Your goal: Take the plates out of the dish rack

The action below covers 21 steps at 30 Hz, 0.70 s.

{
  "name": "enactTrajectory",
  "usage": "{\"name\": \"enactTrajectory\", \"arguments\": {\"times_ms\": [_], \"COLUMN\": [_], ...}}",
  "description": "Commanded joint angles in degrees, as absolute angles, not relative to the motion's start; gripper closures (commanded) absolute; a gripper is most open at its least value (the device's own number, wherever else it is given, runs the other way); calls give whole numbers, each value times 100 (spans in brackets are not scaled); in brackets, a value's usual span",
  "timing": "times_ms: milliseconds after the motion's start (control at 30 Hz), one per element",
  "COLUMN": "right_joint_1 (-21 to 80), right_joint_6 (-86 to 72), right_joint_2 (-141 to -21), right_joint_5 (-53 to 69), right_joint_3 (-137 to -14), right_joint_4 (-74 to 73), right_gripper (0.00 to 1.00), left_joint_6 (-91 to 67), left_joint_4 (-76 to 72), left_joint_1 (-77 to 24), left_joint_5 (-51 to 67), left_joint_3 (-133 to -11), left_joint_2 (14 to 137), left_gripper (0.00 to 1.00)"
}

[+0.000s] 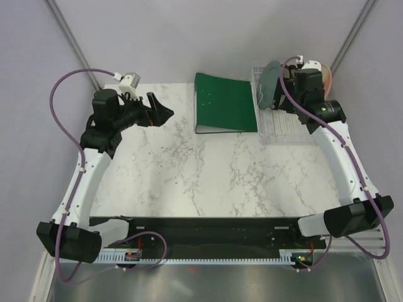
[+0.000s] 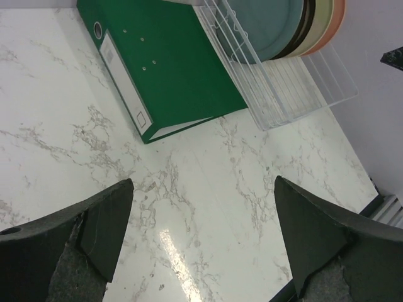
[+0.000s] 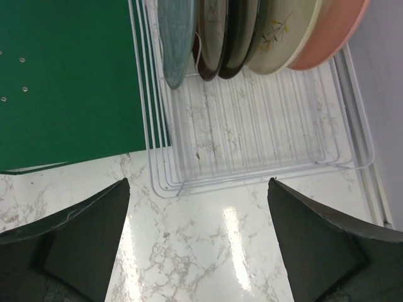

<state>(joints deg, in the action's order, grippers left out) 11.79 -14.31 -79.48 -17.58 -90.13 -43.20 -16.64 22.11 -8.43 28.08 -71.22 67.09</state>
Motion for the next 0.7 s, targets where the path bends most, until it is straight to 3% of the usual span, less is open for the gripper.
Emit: {"name": "enactTrajectory", "arguments": {"times_ms": [0,100,200,367,500,667], "right_joint_1": [1187,1178,1081,1055,1002,940], "right_joint_6": [-1151,-1483,-1485,-1627,-1362,-1213], "right_joint_2": [-8644,-9549,-10238,-10530,-10432,-11204], "right_joint_5": [-2317,-3124,-3024,-2990,-2478,-2356], "right_joint_3": [-9894,-10676,-11371,-11761,-11391,-12321], "right_joint_4": [-4953,-5613,-5913,-5723,-4336,-4254], "right_gripper": [2,2,2,2,2,2], "left_joint_6": [-1748,-1880,-2267,-2347,-2549,-2356], "left_joint_4": [2206,2084,2258,2172,2074,2048], "left_joint_1": [-835,-835,-756,-633,-563,-554], "left_joint_5": [2339,1717,1127,1317,1747,1776], "left_joint_3": [-7348,-7348,-7392,-7155,-7189,-7260], "left_joint_2": [6697,6697,6715,6776,7180,7488], "left_gripper": [0,0,0,0,0,0]}}
